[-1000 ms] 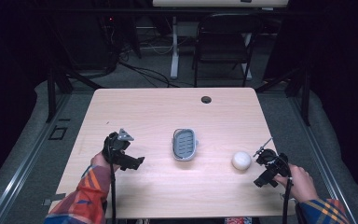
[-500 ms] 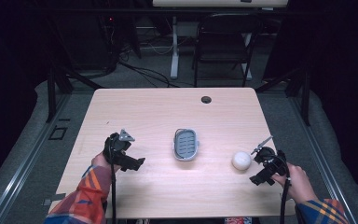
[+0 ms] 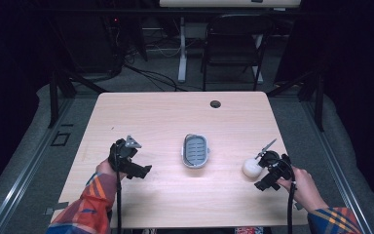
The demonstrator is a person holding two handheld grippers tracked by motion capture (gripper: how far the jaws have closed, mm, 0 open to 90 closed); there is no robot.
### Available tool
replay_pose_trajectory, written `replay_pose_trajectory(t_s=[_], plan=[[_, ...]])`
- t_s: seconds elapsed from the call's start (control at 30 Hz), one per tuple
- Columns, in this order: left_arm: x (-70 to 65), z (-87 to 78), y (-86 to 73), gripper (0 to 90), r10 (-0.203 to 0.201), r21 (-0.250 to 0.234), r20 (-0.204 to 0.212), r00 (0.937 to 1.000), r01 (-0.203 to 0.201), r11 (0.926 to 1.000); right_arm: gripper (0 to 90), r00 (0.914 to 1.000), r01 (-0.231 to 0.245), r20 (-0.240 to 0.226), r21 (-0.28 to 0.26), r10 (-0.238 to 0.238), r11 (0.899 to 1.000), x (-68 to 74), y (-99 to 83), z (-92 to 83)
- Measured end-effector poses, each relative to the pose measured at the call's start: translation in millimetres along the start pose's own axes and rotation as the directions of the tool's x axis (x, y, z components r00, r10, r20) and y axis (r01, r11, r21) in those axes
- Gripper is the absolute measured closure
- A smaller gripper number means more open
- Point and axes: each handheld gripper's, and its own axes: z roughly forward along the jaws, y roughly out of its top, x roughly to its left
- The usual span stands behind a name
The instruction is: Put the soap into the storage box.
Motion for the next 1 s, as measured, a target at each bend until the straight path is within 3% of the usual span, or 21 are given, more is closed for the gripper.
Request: replay_pose_trajectory(t_s=[0.27,0.3,0.33,0.37,0.4,0.43,0.47,0.53,0.7,0.83,1.0], plan=[[-0.6,0.4,0.0,0.0,0.001,0.006,-0.004,1.0,-0.001,1.0,0.0,0.9999,0.016,0.003,-0.01,-0.016,1.0,0.4,11.6,-0.9],[-0.5,0.7,0.0,0.0,0.001,0.005,-0.001,1.0,-0.001,1.0,0.0,0.9994,0.03,0.015,0.008,-0.03,1.0,-0.3,13.4,-2.5],[-0.5,0.7,0.1,0.0,0.003,0.005,-0.001,1.0,-0.003,1.0,0.0,1.0,0.002,0.001,-0.03,-0.002,1.0,1.0,13.4,0.5],[-0.5,0.7,0.1,0.0,0.003,0.005,-0.001,1.0,-0.003,1.0,0.0,0.999,0.042,0.013,0.017,-0.042,0.999,-1.8,16.7,-3.2],[-0.5,0.6,0.0,0.0,0.004,0.005,0.0,1.0,-0.004,1.0,0.0,0.9998,0.019,0.004,-0.007,-0.019,1.0,-0.6,17.1,-1.1],[-0.6,0.4,0.0,0.0,0.002,0.006,-0.002,1.0,-0.002,1.0,0.0,0.9994,0.031,0.015,0.008,-0.032,0.999,-1.4,19.5,-1.7],[-0.4,0.4,0.0,0.0,0.003,0.007,-0.003,1.0,-0.003,1.0,0.0,1.0,0.005,0.003,-0.031,-0.005,1.0,-0.3,19.0,2.0],[-0.3,0.9,0.0,0.0,0.004,0.007,0.0,1.0,-0.004,1.0,0.0,0.999,0.043,0.015,0.025,-0.043,0.999,-2.8,24.1,0.1],[-0.5,0.9,0.1,0.0,0.005,0.007,0.0,1.0,-0.005,1.0,0.0,0.9992,0.04,0.002,0.032,-0.04,0.999,-3.9,32.5,5.8],[-1.0,1.2,0.3,0.0,0.009,0.014,-0.003,1.0,-0.009,0.9999,0.0,0.9986,0.035,-0.042,0.041,-0.034,0.999,-7.3,38.8,9.3],[-0.9,1.1,0.1,0.0,0.008,0.014,-0.001,1.0,-0.008,0.9999,0.6,0.9989,0.028,-0.038,0.057,-0.025,0.998,-8.9,45.6,15.3]])
